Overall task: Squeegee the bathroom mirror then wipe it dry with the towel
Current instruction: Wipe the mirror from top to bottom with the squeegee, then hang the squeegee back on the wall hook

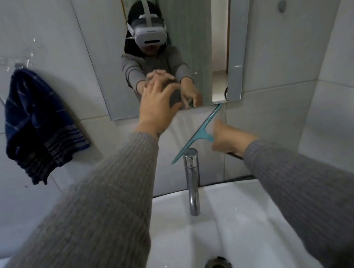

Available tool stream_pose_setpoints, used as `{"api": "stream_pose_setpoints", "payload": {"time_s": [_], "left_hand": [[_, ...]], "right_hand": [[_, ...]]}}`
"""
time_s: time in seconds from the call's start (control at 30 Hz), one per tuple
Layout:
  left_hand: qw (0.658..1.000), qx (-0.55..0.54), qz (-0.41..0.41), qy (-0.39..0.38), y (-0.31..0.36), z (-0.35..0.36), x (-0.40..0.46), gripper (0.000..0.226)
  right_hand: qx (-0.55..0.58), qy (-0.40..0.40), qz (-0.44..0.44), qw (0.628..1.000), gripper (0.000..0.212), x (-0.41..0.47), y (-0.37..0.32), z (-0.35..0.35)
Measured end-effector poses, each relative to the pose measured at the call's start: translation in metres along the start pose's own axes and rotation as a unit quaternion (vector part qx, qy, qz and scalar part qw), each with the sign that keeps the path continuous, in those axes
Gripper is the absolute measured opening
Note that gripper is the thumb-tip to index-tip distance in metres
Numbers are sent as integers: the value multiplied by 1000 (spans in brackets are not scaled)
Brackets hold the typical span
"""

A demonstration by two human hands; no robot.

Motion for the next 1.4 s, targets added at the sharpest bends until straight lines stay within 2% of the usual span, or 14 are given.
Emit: {"api": "stream_pose_setpoints", "payload": {"time_s": [0.2, 0.4, 0.47, 0.53, 0.63, 0.7, 0.77, 0.83, 0.9, 0.97, 1.07, 1.17, 1.3, 1.4], "left_hand": [[985, -116, 73, -102, 76, 25, -37, 39], [984, -120, 76, -110, 128, 16, -32, 44], [986, -113, 87, -93, 140, 6, -23, 44], [988, -99, 99, -70, 154, -2, -13, 48], [993, -78, 87, -10, 174, -8, 0, 55], [995, -83, 55, 24, 185, -5, 6, 60], [993, -104, 26, 44, 195, 1, 12, 62], [989, -132, 15, 69, 205, 9, 17, 63], [988, -127, 25, 83, 215, 21, 23, 64], [989, -119, 27, 86, 225, 32, 31, 65], [988, -133, 28, 78, 235, 49, 47, 66], [994, -105, 27, 33, 244, 66, 65, 70], [997, -79, 17, 2, 242, 89, 88, 84], [998, -43, 26, -31, 237, 106, 103, 91]], "right_hand": [[-158, -39, -25, 986, 28, -14, 16, -67], [-188, -29, -19, 982, 31, -40, 34, -129], [-175, 3, -18, 984, 27, -49, 41, -148], [-188, 87, -24, 978, 28, -59, 49, -168], [-242, 201, -6, 949, 45, -63, 64, -189], [-120, 263, -6, 957, 66, -58, 74, -201], [140, 333, -7, 933, 72, -54, 82, -212], [345, 319, 16, 882, 74, -48, 88, -213], [444, 265, 28, 855, 72, -39, 90, -204], [464, 286, 26, 838, 63, -26, 93, -202], [389, 356, 36, 849, 48, -5, 99, -213], [343, 370, 21, 863, 43, 17, 106, -226], [321, 397, -24, 859, 68, 43, 113, -234], [316, 410, -48, 854, 72, 67, 121, -236]]}}
Point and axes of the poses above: each hand's wrist, its own x-axis towards the middle knuckle, its own z-axis out of the palm, y = z × x, the point moved 2 cm from there along x, towards the middle knuckle, and after that the axes turned 1 degree about -z, right-handed, at the moved point
